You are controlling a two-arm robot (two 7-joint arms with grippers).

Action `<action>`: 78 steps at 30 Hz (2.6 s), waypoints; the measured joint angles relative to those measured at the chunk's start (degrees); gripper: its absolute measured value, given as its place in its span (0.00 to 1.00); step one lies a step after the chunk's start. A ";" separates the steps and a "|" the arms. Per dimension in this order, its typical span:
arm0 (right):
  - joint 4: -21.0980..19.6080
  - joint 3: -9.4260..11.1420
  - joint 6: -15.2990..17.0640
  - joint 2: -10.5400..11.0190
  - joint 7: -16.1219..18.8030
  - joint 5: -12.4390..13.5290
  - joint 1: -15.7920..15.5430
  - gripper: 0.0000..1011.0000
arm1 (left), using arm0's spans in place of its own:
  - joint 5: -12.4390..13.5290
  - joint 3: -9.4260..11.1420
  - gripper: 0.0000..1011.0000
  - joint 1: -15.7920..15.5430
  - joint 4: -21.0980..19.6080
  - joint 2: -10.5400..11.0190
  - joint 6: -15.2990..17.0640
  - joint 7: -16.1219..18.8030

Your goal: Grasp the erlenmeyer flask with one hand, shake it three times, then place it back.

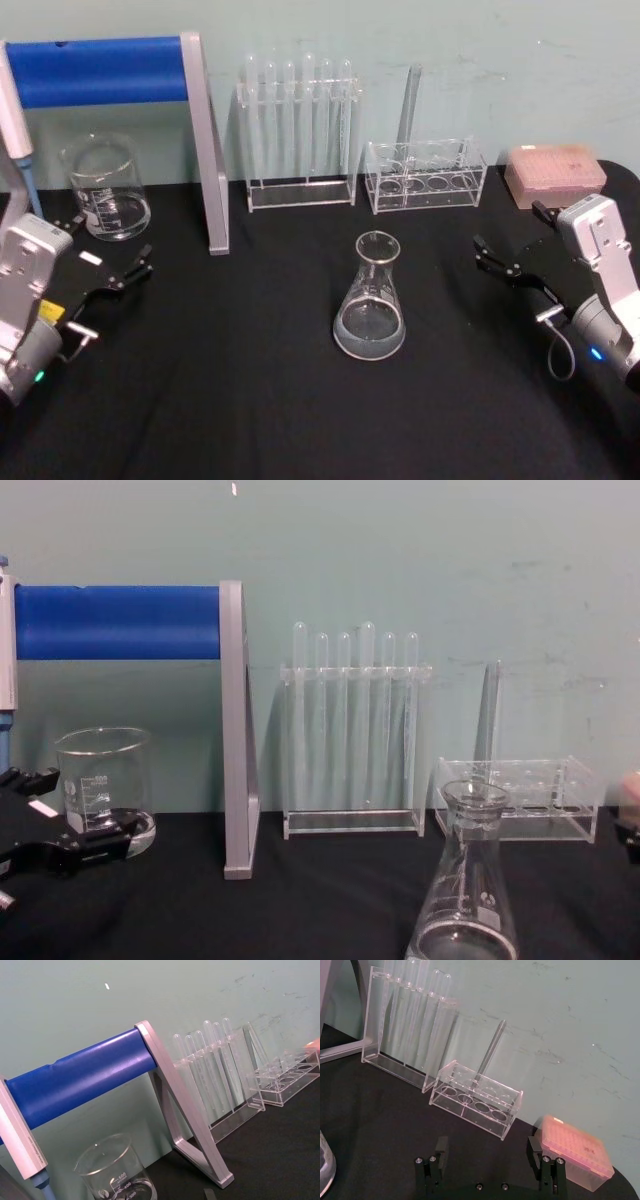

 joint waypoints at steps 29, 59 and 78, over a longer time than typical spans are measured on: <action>0.00 0.28 -0.02 -0.17 0.32 -0.02 -0.09 0.99 | 0.00 0.00 0.99 0.00 0.00 0.00 0.00 0.00; -8.09 3.91 0.00 -1.33 13.51 8.09 -7.04 0.99 | 0.00 0.00 0.99 0.00 0.00 0.00 0.00 0.00; -8.41 3.59 0.62 -3.81 21.58 9.40 -6.87 0.99 | 0.00 0.00 0.99 0.00 0.00 0.00 0.00 0.00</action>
